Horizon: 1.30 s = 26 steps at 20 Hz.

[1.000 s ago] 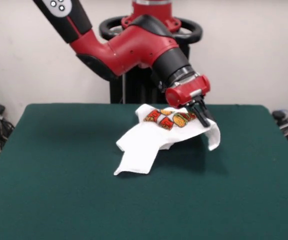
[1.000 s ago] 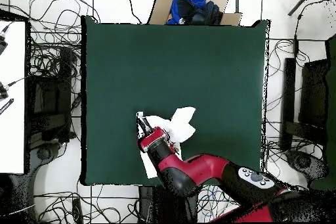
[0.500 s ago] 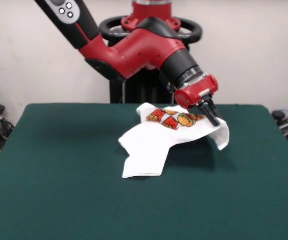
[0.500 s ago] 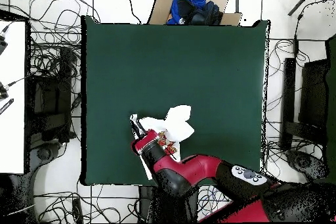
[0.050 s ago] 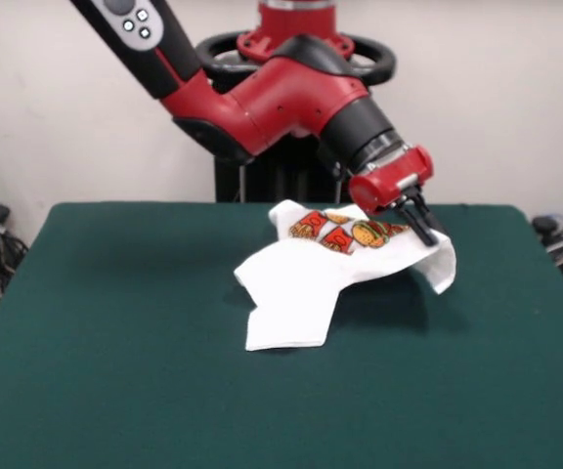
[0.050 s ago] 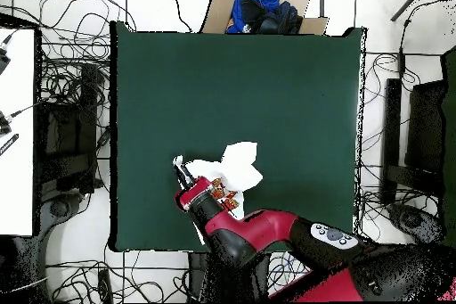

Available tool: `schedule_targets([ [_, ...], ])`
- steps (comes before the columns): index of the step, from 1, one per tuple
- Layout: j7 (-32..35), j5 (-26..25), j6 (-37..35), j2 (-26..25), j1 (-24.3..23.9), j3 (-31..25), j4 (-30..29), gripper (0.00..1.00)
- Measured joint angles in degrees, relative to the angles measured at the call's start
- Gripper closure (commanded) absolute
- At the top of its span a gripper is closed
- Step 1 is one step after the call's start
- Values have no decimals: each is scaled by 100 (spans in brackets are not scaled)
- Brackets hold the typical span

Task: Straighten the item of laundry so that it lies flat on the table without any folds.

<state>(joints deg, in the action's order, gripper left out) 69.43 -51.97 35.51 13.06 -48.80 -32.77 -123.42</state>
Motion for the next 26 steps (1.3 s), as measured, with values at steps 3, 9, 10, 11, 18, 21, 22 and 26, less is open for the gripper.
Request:
schedule_targets([
  [3, 0, 0, 0, 0, 43, 1, 6, 100],
  [9, 0, 1, 0, -1, 265, 56, 53, 100],
  [10, 0, 1, 0, -1, 319, 76, 73, 100],
  [11, 0, 2, 0, -1, 358, 103, 90, 100],
  [18, 0, 17, 0, -1, 574, 231, 141, 100],
  [21, 0, 22, 1, -1, 648, 302, 142, 0],
  [22, 0, 26, 0, -1, 662, 325, 144, 0],
  [26, 0, 37, 1, -1, 701, 428, 145, 0],
])
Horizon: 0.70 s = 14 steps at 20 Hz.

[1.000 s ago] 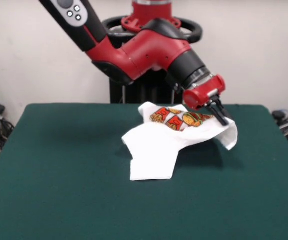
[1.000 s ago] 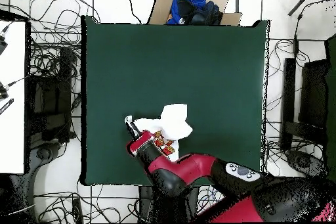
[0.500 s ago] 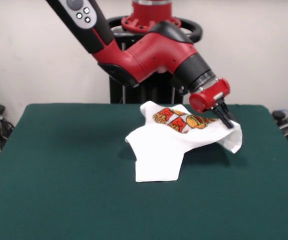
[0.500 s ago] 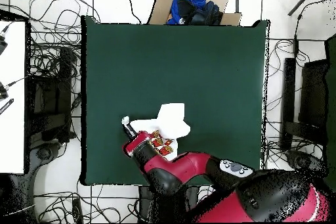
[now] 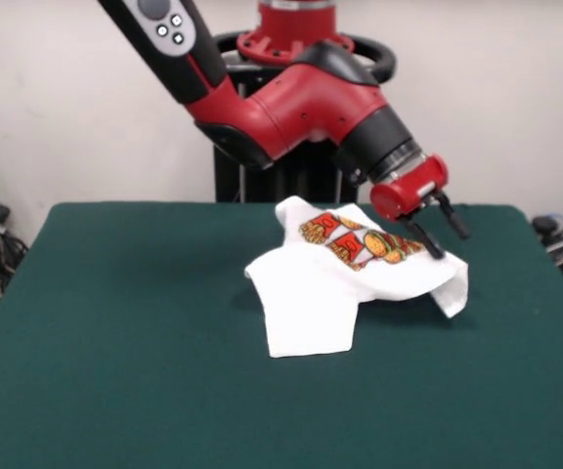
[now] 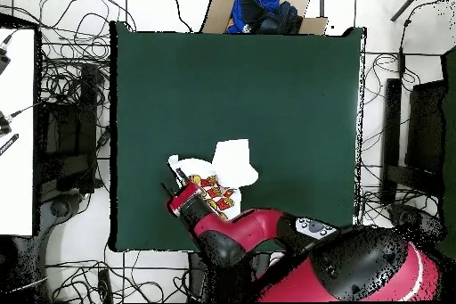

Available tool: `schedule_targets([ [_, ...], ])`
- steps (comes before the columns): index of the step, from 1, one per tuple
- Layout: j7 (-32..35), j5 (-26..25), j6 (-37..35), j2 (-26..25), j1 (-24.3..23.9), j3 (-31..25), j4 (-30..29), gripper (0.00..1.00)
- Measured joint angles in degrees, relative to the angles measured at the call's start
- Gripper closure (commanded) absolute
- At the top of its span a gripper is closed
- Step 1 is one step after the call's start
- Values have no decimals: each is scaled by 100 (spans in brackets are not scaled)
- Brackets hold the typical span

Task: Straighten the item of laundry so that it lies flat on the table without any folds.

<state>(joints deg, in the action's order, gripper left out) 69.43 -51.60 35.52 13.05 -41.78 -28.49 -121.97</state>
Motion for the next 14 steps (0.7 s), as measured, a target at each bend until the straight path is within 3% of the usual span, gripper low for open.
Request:
schedule_targets([
  [8, 0, 47, 0, 30, 24, 126, 2, 0],
  [14, 0, 638, -320, 374, 385, 487, -12, 0],
])
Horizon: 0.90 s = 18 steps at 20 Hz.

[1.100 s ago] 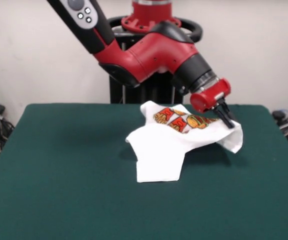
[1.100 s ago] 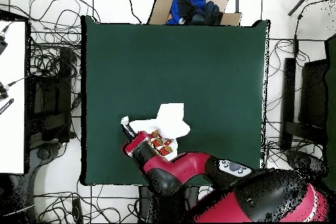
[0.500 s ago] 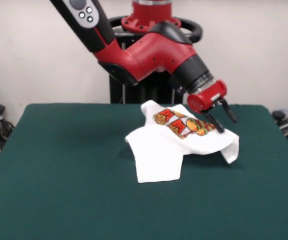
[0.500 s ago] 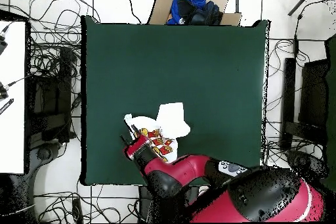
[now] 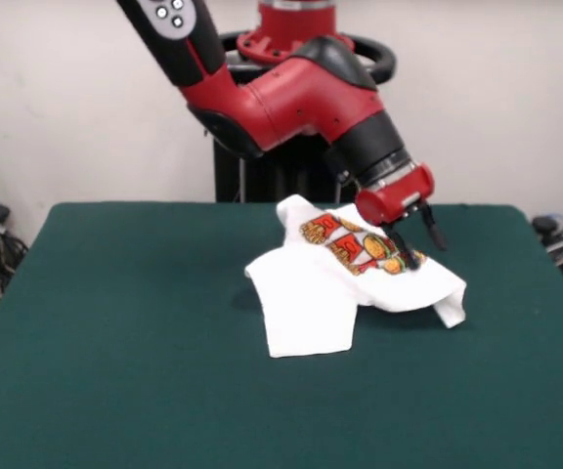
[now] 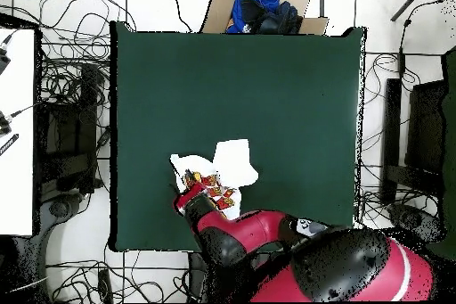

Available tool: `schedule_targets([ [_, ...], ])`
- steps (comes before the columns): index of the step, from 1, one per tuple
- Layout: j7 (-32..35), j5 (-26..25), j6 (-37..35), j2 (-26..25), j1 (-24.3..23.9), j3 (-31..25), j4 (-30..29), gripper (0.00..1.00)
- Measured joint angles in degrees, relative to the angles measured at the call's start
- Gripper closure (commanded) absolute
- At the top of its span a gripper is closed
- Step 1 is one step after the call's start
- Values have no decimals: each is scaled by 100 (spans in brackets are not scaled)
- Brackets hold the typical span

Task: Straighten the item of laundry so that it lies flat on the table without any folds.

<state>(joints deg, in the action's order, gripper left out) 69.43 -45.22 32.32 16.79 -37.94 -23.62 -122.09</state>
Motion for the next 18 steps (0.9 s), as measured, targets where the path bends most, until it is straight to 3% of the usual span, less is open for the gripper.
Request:
schedule_targets([
  [7, 0, 603, -1039, 805, 268, 334, -113, 0],
  [13, 0, 817, -1353, 1210, 346, 503, -142, 0],
  [18, 0, 960, -1375, 1539, 667, 995, -129, 0],
])
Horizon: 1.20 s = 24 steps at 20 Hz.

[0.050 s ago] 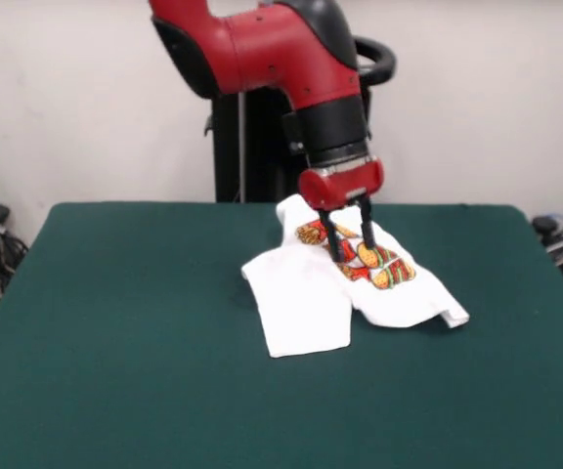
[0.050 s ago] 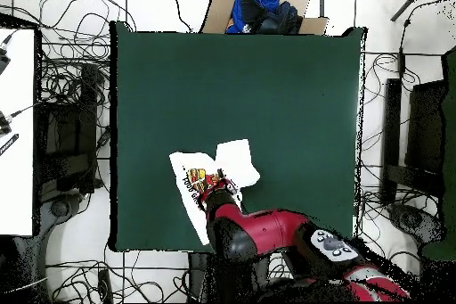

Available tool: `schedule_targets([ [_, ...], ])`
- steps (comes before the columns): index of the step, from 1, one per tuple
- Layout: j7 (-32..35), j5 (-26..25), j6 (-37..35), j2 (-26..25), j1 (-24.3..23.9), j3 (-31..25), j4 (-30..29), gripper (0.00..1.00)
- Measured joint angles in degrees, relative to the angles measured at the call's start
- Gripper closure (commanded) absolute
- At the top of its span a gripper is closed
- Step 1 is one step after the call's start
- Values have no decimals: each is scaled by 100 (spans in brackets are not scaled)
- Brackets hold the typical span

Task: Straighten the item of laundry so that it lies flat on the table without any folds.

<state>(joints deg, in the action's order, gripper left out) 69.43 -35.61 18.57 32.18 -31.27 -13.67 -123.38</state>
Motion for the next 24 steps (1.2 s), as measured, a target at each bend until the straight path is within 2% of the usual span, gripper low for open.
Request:
schedule_targets([
  [5, 0, 152, 3, 85, 447, 571, 21, 0],
  [12, 0, 256, 2, 202, 835, 1162, 72, 0],
  [24, 0, 303, 2, 298, 851, 1495, 126, 0],
])
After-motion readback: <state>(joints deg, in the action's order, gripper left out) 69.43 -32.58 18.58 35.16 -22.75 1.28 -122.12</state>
